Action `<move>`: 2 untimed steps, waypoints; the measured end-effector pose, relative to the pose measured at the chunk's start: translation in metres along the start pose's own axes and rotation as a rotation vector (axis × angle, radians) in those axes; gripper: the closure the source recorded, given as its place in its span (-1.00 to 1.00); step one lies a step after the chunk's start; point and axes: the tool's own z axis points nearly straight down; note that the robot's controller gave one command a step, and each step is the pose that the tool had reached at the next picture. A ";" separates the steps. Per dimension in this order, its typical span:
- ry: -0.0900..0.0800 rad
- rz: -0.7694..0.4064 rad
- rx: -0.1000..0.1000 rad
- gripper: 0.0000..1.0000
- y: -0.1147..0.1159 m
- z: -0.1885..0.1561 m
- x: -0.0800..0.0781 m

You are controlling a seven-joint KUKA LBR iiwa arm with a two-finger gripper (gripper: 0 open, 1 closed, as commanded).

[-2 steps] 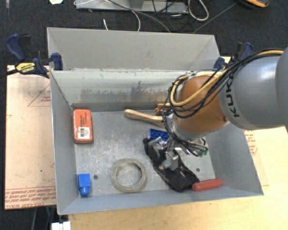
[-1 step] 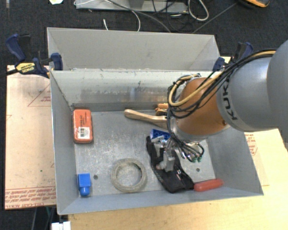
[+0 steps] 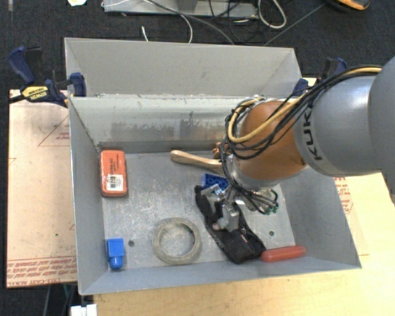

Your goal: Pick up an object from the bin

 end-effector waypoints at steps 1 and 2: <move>0.000 0.000 0.000 1.00 0.000 0.000 0.000; -0.004 0.233 0.004 1.00 0.006 0.000 0.001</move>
Offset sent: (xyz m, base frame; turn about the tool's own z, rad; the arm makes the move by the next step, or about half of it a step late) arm -0.0070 0.0083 -0.0030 0.2811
